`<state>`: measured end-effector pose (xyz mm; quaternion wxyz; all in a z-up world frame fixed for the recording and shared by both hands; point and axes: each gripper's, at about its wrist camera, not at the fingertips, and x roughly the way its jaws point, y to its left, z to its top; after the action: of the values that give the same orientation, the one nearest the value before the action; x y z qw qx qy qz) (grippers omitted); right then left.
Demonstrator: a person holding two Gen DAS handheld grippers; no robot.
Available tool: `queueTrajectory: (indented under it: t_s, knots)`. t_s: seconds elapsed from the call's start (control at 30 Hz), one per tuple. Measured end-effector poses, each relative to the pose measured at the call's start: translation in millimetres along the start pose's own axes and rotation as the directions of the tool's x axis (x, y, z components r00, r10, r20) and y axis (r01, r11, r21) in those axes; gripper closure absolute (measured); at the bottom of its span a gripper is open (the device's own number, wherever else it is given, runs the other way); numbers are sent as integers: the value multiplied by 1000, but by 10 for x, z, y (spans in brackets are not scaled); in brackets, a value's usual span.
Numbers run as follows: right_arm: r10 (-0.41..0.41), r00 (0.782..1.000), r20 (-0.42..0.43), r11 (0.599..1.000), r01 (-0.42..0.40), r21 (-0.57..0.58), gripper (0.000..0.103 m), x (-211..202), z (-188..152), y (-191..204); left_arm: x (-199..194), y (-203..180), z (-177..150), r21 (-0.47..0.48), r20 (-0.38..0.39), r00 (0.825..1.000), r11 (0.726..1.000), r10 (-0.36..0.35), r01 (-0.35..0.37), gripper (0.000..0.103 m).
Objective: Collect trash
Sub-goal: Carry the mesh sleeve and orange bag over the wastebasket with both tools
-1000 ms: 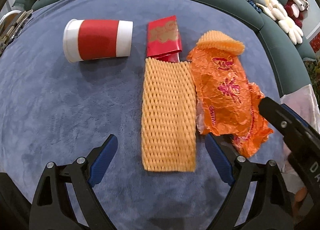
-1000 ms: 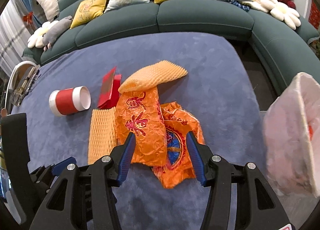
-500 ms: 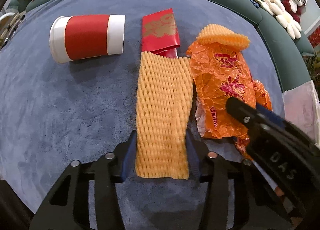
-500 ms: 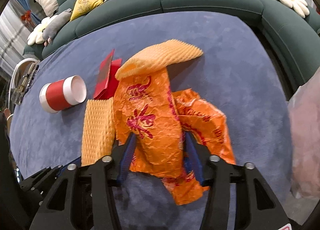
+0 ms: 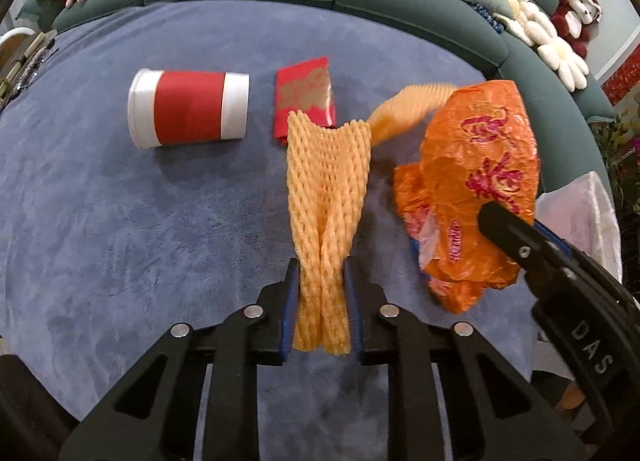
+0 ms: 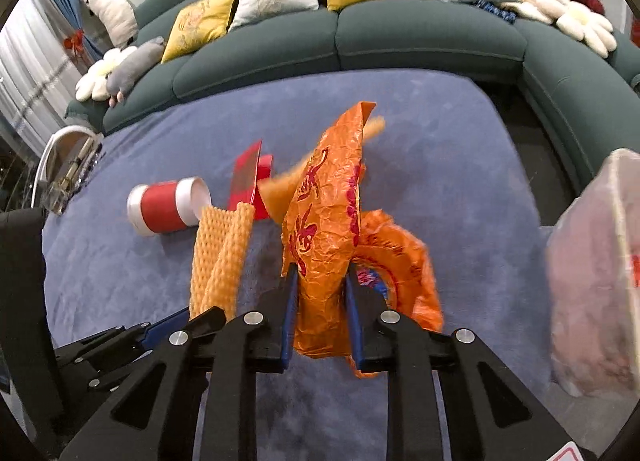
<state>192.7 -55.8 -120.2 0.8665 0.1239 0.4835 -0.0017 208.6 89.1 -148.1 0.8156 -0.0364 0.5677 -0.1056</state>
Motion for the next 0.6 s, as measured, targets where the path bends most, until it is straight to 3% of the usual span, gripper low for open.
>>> queueTrajectory:
  t_s: [0.17, 0.6]
  knots:
    - [-14, 998, 64, 1000, 12, 28, 83, -343, 4, -143, -265, -94, -62, 20, 40, 999, 1000, -24, 24, 82]
    - [-82, 982, 168, 993, 67, 95, 82, -1010, -135, -613, -648, -883, -140, 150, 108, 991, 987, -77, 60, 82]
